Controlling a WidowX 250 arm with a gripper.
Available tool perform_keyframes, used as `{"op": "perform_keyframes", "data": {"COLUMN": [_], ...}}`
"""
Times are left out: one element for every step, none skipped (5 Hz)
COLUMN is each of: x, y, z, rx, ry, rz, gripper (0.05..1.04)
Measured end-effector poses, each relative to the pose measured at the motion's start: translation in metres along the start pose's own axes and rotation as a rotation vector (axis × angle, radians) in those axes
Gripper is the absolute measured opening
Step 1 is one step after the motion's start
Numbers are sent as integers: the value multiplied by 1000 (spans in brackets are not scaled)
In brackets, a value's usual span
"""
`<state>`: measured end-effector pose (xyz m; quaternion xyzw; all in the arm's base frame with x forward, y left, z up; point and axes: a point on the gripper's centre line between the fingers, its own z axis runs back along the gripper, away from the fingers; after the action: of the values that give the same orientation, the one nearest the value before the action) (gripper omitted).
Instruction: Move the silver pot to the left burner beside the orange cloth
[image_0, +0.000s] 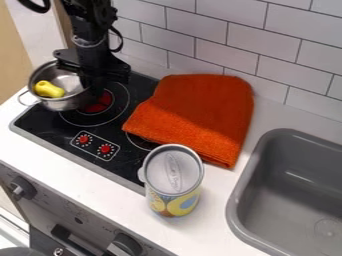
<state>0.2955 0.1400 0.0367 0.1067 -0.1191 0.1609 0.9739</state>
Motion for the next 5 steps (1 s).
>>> {"op": "perform_keyframes", "data": {"x": [4,6,6,5,11], "y": [-7,-13,-17,-16,-13], "z": [-9,-11,-14,-12,-4], "rx": [-48,-67,-63,-97,-145], "ry": [30,37,37,62,80], "rz": [-19,-26,-19,1,41], "gripper": [57,57,80,229,471]}}
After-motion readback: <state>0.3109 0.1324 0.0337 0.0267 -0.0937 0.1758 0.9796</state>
